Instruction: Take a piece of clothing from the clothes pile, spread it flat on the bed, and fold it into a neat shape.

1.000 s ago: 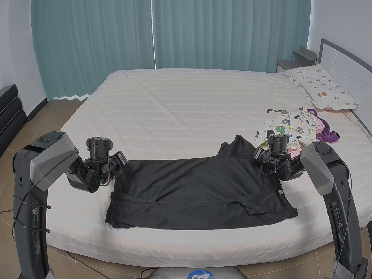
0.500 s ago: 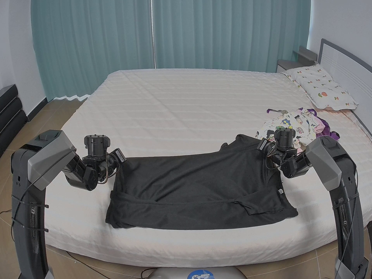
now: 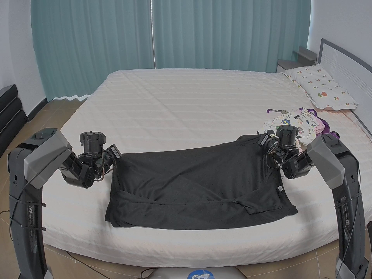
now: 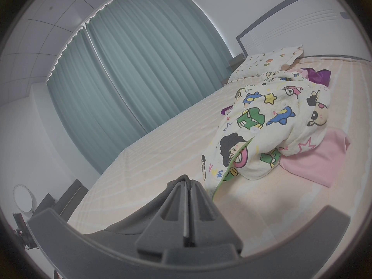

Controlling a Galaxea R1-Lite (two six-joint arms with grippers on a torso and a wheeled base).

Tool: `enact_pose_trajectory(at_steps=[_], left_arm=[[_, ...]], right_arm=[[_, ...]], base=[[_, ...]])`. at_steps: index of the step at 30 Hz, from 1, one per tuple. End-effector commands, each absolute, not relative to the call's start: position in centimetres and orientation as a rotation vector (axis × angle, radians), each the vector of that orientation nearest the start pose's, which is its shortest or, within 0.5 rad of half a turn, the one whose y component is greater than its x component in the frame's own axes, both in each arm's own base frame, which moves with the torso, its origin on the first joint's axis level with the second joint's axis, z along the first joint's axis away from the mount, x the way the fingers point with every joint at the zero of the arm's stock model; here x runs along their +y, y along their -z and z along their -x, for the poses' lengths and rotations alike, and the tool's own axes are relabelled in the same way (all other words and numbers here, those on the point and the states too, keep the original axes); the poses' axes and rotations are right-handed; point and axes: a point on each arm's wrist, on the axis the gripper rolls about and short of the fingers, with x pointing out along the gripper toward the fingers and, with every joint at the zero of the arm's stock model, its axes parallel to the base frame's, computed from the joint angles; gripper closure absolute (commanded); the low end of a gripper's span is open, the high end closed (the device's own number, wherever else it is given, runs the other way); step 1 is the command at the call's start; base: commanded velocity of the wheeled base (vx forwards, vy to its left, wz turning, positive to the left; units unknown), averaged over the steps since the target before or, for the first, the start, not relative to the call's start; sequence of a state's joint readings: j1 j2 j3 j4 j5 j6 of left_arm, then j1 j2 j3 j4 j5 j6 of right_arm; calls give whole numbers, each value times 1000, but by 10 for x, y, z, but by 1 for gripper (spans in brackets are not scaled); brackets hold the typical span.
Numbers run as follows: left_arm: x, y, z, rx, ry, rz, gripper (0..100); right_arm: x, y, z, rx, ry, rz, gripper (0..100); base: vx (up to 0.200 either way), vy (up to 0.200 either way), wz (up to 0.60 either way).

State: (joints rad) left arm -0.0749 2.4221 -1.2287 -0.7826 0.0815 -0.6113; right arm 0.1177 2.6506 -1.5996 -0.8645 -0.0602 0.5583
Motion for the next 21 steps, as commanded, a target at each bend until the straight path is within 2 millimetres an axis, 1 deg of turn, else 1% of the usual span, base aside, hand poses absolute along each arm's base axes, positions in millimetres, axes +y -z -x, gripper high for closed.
enact_pose_trajectory(at_steps=[1,3,6,7,8,10,12,17,19,21], left_arm=[[-30,-28,-450,386,-138,573,100],[-28,-30,-449,384,-144,574,100],[-24,-37,-447,367,-150,577,100],[-23,-37,-447,368,-152,577,100],[-21,-40,-445,366,-155,578,100],[-20,-40,-444,367,-157,578,100],[-20,-39,-444,369,-157,576,100],[-21,-38,-446,366,-154,577,100],[-22,-40,-448,356,-150,577,100],[-22,-41,-452,346,-147,580,100]], right_arm=[[70,0,-509,230,-17,-530,100],[72,3,-511,217,-24,-531,100],[72,0,-514,178,-28,-535,100],[72,0,-514,178,-28,-535,100],[72,2,-515,170,-5,-532,100],[70,-3,-516,151,6,-535,100],[63,-15,-519,118,18,-542,100],[46,-32,-518,88,45,-546,100],[43,-30,-518,89,53,-546,100],[42,-25,-515,109,58,-544,100]], base=[[0,0,0],[0,0,0],[0,0,0],[0,0,0],[0,0,0],[0,0,0],[0,0,0],[0,0,0],[0,0,0],[0,0,0]])
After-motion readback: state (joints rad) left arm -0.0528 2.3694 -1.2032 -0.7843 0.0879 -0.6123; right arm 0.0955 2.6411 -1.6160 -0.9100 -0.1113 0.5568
